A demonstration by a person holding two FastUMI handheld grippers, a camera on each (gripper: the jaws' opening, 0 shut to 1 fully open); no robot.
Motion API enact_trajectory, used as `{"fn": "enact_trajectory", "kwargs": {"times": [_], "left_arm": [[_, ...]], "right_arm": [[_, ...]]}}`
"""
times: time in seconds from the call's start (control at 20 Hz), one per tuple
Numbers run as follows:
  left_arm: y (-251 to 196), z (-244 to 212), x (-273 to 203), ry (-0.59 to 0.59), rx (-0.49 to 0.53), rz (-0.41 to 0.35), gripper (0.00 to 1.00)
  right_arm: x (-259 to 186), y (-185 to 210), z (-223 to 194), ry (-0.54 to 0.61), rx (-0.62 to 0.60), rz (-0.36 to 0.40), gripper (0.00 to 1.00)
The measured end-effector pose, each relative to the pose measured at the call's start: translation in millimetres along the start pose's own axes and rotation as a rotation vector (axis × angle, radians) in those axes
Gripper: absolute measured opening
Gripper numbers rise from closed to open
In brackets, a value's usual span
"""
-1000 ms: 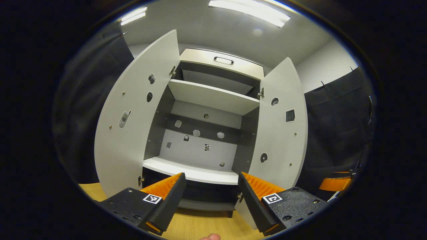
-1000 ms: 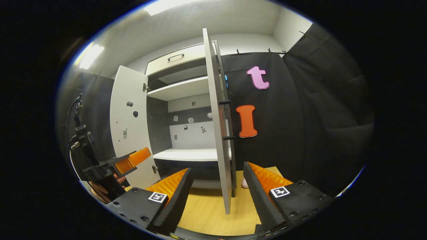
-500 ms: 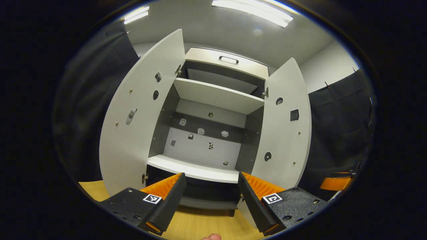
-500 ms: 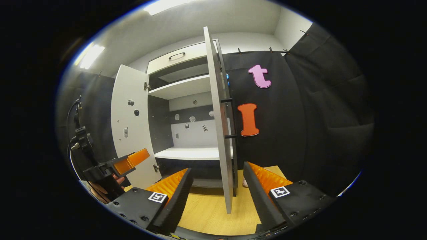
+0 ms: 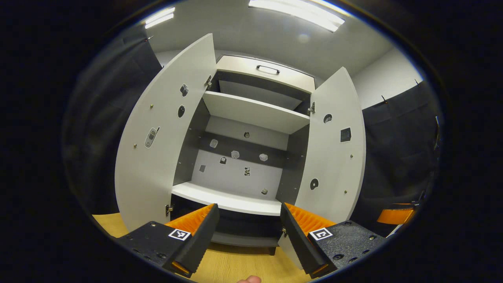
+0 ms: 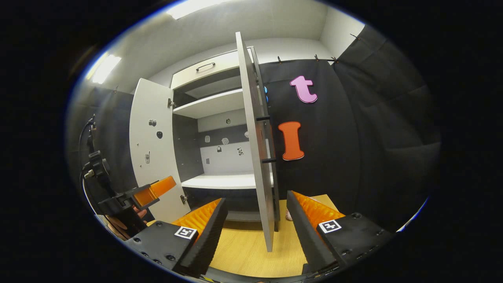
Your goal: Open the right door of the double-door shoe cabinet with the right hand, and open the left door with the left hand.
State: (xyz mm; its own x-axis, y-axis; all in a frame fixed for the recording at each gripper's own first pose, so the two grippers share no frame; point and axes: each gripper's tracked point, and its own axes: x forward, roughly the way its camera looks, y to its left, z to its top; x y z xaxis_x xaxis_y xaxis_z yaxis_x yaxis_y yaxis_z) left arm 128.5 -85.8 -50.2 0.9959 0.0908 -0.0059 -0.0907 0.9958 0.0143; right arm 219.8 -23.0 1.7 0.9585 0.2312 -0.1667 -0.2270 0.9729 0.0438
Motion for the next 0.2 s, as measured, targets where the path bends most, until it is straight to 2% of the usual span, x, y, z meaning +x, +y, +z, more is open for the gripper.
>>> {"fn": "enact_trajectory", "kwargs": {"times": [0.1, 0.2], "left_arm": [[0.2, -1.6, 0.4, 0.007, 0.004, 0.002, 0.92], [-0.4, -1.3, 0.0, 0.009, 0.003, -0.001, 0.94]], "right_arm": [[0.2, -0.3, 1.5, -0.002, 0.0, -0.003, 0.97], [0.9, 1.4, 1.9, -0.004, 0.001, 0.001, 0.97]]}}
